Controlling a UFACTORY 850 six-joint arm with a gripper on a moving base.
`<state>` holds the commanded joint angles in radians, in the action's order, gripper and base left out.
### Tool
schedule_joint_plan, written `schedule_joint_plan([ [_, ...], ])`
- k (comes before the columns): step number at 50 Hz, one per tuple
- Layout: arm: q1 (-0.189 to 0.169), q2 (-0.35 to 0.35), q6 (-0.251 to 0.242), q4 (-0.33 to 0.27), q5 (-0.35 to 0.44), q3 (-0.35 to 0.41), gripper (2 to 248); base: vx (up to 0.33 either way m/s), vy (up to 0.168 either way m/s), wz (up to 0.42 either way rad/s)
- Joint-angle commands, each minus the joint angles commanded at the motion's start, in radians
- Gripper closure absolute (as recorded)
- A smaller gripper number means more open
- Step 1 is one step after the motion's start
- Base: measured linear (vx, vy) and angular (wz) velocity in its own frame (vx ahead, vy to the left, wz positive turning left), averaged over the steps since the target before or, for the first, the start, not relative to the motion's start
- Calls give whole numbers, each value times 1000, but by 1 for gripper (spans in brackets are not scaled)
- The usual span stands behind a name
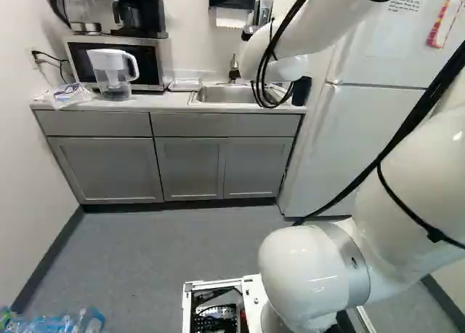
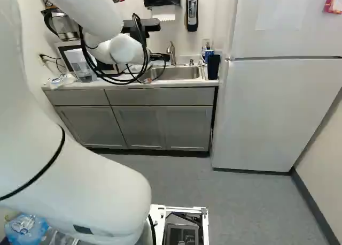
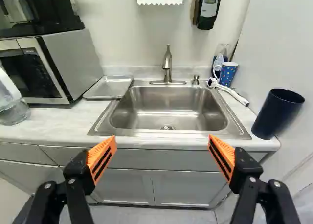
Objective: Rinse the cup and place it in the tray
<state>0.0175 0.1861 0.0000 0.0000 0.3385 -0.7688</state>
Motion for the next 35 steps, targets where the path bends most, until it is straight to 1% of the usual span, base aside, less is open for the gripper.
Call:
schedule_joint_plan([
  [35,0,-9,0,0,0,-82,3,0,0,0],
])
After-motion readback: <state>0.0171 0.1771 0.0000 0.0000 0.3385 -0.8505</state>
